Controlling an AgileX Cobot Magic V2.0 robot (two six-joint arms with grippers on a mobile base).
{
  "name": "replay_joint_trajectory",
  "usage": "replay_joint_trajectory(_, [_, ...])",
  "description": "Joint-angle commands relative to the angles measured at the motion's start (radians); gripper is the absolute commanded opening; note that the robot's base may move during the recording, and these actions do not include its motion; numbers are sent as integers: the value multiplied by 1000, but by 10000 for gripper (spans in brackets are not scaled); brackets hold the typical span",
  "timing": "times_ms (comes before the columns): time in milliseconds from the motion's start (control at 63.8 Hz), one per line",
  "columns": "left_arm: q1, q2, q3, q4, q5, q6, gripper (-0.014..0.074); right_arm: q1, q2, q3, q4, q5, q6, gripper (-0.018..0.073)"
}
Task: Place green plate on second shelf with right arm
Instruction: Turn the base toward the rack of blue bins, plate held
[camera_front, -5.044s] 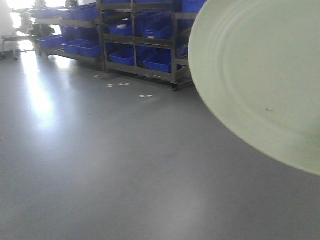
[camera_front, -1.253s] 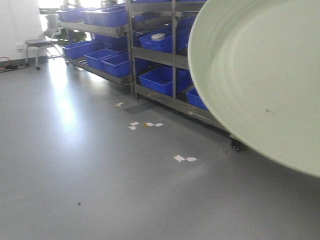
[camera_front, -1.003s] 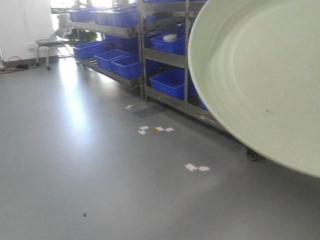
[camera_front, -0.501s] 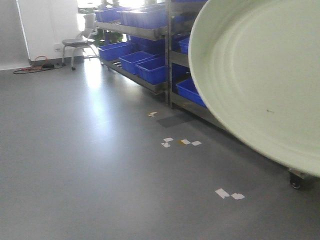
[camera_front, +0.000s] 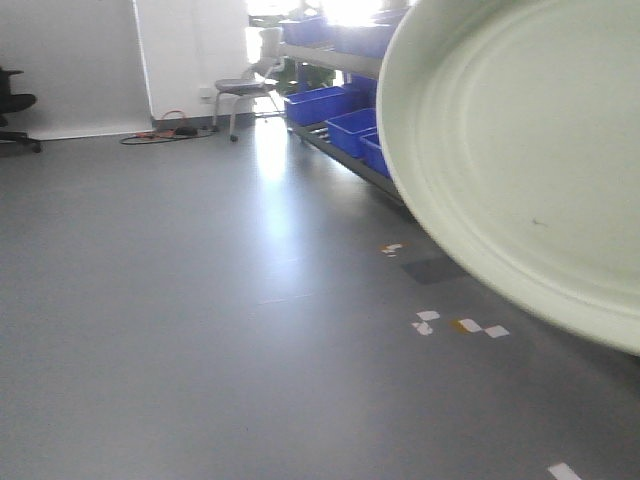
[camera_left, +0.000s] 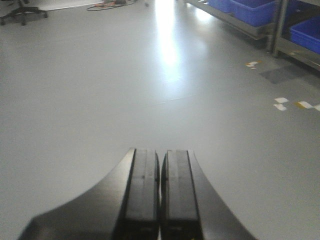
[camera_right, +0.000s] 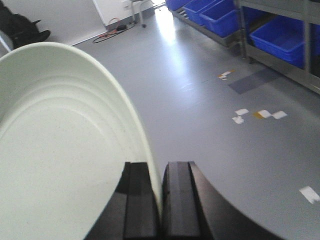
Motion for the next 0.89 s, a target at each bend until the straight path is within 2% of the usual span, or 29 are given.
replay_joint_trajectory(0, [-3, -20, 42, 4, -63, -5, 125, -1, 9, -34, 11, -100, 3, 55])
replay_joint_trajectory(877, [-3, -20, 42, 4, -63, -5, 125, -1, 9, -34, 11, -100, 3, 55])
